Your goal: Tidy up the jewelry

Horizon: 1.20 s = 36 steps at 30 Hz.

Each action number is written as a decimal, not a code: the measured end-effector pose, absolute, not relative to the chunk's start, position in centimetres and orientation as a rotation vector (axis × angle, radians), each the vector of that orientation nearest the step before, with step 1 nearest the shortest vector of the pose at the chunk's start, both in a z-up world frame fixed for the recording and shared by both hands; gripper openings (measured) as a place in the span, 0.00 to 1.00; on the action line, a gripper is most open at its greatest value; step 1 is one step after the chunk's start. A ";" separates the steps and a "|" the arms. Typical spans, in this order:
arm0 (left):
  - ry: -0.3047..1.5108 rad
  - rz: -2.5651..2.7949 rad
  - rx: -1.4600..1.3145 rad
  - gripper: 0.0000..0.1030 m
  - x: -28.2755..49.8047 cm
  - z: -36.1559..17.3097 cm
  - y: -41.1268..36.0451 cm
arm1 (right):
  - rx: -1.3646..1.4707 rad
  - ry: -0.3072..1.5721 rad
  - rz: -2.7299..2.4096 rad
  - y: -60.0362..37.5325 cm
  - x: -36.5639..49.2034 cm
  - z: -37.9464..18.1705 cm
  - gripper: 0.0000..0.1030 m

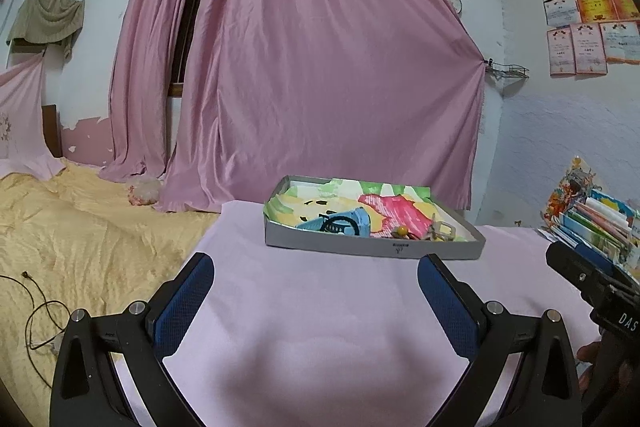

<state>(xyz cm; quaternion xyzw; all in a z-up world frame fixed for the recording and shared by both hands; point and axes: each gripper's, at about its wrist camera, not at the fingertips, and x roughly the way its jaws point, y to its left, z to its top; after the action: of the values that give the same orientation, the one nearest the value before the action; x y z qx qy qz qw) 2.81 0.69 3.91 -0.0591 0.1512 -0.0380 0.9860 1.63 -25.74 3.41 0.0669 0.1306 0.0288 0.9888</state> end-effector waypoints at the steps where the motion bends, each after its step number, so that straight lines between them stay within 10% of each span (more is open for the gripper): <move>1: 0.302 -0.075 -0.116 0.99 2.4 3.8 0.7 | 0.131 0.260 0.056 -25.7 1.2 3.4 0.98; 36: 0.374 -0.015 -0.089 0.99 1.4 -0.4 0.6 | 0.116 0.314 -0.011 -25.9 0.1 -0.4 0.98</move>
<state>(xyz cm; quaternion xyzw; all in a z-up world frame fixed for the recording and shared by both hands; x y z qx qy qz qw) 1.40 0.56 -0.36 -0.0444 0.1856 -0.0072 0.9816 0.13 -25.94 -0.36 0.0579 0.1562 -0.0052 0.9860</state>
